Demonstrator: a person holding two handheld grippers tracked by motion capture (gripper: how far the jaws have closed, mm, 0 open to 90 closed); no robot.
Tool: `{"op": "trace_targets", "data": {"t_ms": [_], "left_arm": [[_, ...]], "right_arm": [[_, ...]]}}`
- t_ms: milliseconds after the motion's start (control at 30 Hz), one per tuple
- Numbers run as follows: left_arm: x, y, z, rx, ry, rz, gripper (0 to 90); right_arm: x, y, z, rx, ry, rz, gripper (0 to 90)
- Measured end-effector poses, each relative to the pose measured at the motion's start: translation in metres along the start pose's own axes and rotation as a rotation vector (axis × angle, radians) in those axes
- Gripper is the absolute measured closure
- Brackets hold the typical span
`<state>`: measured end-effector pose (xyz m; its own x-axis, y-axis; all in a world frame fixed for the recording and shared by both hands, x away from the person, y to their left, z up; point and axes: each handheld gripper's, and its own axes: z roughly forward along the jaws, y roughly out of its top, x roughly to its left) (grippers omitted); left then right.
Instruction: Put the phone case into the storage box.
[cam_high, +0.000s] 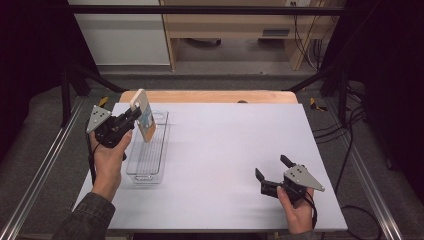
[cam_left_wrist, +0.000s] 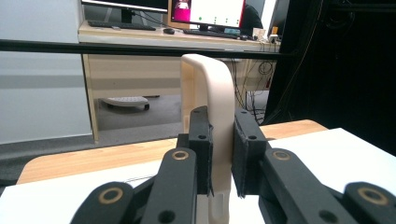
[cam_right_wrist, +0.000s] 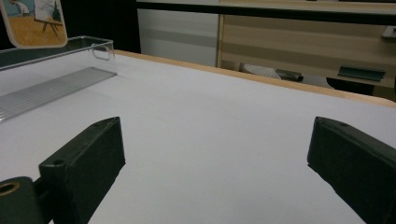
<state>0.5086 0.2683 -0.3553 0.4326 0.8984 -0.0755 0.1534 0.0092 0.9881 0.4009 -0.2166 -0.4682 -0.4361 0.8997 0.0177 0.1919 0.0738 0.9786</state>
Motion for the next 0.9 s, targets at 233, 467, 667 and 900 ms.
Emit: {"op": "trace_targets", "data": {"t_ms": [233,467,667,900], "left_arm": [[0.003,0.004,0.013,0.009,0.014,0.027,79.5],[0.011,0.001,0.029,0.045,0.031,0.057,79.5],[0.018,-0.003,0.039,0.070,0.067,0.075,79.5],[0.023,-0.011,0.053,0.098,0.094,0.073,79.5]], "right_arm": [[0.000,-0.001,0.001,0.003,0.003,-0.002,4.0],[0.000,-0.001,0.002,0.005,0.004,-0.003,4.0],[0.000,-0.002,0.002,0.008,0.006,-0.003,4.0],[0.001,-0.002,0.004,0.008,0.018,-0.007,4.0]]}}
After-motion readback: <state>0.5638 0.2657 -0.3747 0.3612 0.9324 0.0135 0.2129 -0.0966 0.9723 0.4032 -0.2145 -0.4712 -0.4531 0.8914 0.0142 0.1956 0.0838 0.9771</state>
